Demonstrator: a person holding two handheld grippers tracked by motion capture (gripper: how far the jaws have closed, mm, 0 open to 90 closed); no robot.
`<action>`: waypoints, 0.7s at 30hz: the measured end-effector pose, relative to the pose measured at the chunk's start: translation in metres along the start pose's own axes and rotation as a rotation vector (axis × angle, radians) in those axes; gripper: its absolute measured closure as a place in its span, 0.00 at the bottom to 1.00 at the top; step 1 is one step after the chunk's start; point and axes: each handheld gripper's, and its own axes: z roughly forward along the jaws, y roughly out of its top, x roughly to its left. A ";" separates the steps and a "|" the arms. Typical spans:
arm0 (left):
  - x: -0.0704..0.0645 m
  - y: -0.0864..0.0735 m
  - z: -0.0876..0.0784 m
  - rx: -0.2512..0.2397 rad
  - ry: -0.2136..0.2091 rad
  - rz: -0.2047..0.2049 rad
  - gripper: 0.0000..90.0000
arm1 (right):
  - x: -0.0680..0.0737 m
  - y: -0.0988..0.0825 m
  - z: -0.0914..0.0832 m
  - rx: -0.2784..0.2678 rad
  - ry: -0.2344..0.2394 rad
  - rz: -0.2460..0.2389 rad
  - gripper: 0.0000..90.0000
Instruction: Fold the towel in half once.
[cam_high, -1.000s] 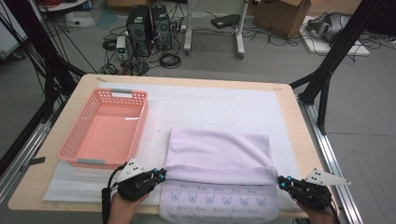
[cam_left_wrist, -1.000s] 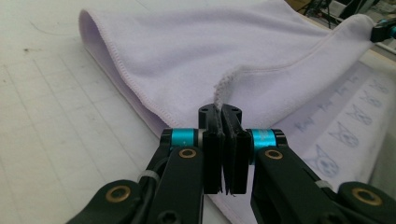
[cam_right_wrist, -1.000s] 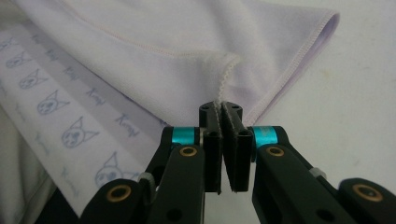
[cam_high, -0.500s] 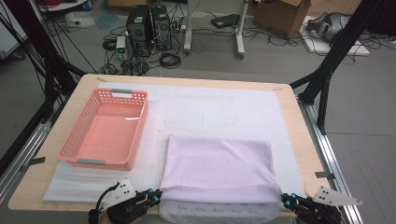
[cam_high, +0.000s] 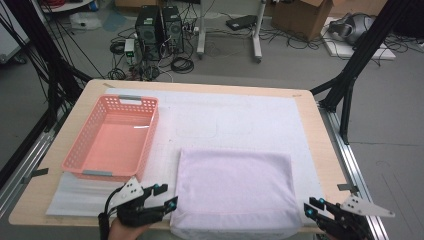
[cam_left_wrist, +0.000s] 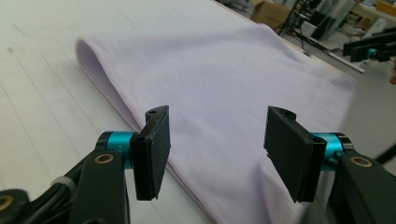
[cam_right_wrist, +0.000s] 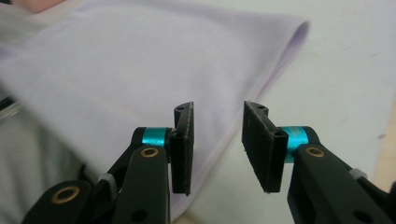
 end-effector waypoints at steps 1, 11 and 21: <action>0.005 0.005 0.008 0.000 0.011 -0.005 0.46 | -0.005 0.004 0.006 0.000 -0.015 0.000 0.68; 0.051 0.028 0.072 0.075 0.092 -0.064 0.43 | -0.041 0.043 0.081 0.059 -0.092 0.050 0.51; 0.061 0.029 0.094 0.201 0.200 -0.082 0.37 | -0.041 0.049 0.119 0.159 -0.111 0.003 0.49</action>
